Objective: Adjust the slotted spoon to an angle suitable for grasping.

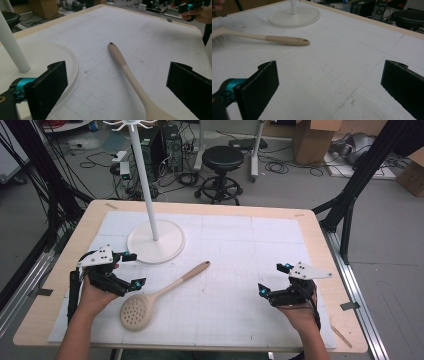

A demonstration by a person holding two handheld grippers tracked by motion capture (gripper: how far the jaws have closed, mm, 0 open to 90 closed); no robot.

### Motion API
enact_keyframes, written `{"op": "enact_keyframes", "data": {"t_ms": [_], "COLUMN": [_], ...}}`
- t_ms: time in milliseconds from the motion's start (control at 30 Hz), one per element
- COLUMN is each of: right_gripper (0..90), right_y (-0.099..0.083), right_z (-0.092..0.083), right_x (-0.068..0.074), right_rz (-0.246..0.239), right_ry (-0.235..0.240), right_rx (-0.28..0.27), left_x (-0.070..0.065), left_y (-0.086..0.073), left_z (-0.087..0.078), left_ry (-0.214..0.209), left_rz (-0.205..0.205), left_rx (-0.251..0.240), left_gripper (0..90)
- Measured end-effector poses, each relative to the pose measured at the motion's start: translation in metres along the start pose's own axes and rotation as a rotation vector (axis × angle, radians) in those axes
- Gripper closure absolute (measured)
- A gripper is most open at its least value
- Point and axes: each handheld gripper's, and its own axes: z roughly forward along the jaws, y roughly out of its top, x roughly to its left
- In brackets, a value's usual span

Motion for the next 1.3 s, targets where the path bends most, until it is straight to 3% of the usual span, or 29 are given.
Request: {"op": "enact_keyframes", "data": {"t_ms": [567, 800, 1033, 1200, 1300], "right_gripper": [0.3, 0.3, 0.3, 0.3, 0.3], "right_y": [-0.002, -0.004, -0.004, -0.005, -0.004], "right_z": [0.0, 0.005, 0.005, 0.004, 0.003], "right_x": [0.0, 0.001, -0.001, -0.003, -0.004], "right_rz": [-0.004, 0.002, -0.005, 0.0, 0.002], "right_ry": [0.004, 0.012, 0.016, 0.012, 0.009], "right_rx": [0.0, 0.027, 0.03, 0.025, 0.023], "left_x": [0.0, -0.002, 0.001, 0.001, 0.001], "left_y": [0.002, 0.005, 0.014, 0.023, 0.033], "left_z": [-0.004, -0.002, -0.001, 0.013, 0.026], "left_ry": [0.007, 0.003, 0.003, 0.004, -0.035], "left_rz": [0.005, -0.001, -0.032, -0.042, -0.05], "left_rx": [-0.014, 0.007, -0.014, 0.029, 0.085], "left_gripper": [4.1, 4.0, 4.0, 4.0, 4.0]}}
